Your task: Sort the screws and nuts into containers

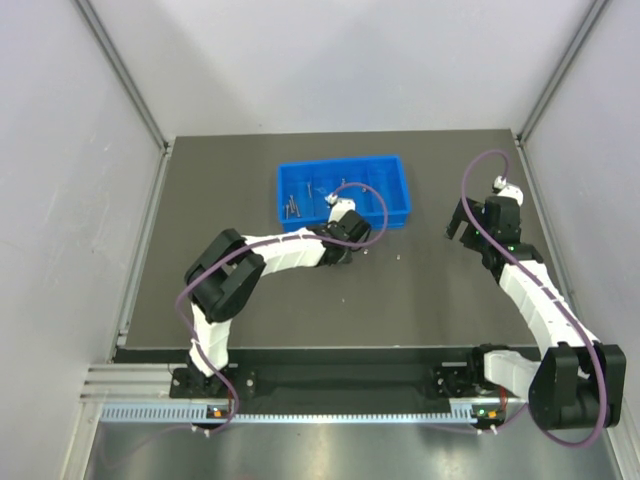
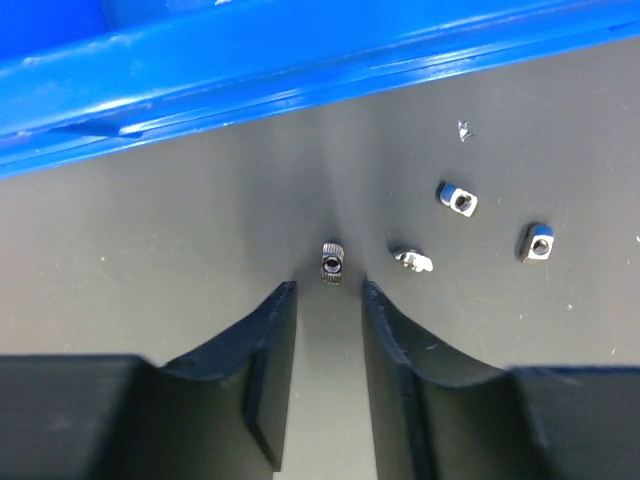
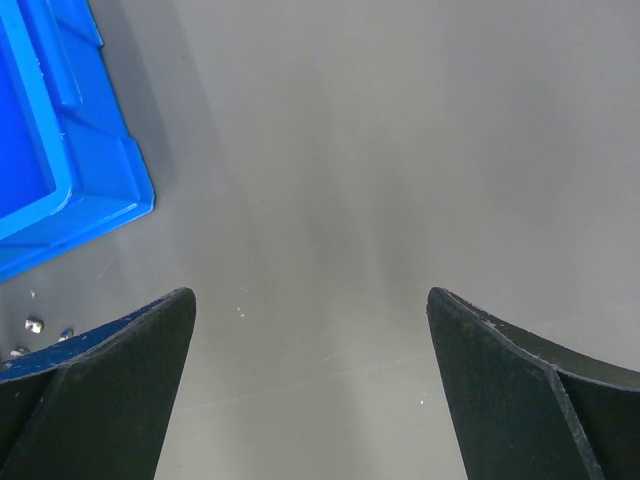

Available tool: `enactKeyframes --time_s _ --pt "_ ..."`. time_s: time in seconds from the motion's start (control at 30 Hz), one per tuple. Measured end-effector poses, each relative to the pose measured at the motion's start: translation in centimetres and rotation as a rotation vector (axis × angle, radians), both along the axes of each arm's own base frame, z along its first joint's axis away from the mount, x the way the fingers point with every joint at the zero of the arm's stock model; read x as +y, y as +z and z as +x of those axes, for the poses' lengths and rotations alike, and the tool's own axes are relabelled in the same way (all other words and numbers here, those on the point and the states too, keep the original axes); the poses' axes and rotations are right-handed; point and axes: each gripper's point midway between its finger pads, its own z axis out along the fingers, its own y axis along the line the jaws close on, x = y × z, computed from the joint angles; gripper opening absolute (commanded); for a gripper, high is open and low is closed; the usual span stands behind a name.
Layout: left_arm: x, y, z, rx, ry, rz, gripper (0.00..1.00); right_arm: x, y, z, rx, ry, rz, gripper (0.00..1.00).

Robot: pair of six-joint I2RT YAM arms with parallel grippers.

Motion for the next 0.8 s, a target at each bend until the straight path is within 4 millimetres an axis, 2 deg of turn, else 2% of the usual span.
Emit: enactKeyframes --time_s 0.3,0.53,0.57,0.67,0.8 --pt "0.3 -0.1 1.3 -0.007 -0.001 0.015 0.35 0.0 -0.1 0.0 0.004 -0.002 -0.001 1.0" --pt "0.4 -0.1 1.8 -0.006 0.001 0.008 0.26 -0.1 0.2 0.2 0.002 -0.005 -0.004 1.0" --pt "0.4 -0.1 1.8 -0.005 0.0 0.006 0.21 -0.1 0.2 0.2 0.001 -0.005 -0.004 1.0" --pt "0.1 -0.1 1.8 -0.001 -0.005 -0.005 0.16 -0.2 0.2 0.2 0.002 -0.008 -0.006 1.0" --pt "0.0 -0.2 1.7 0.002 -0.003 -0.012 0.01 -0.2 0.2 0.2 0.002 -0.008 -0.006 1.0"
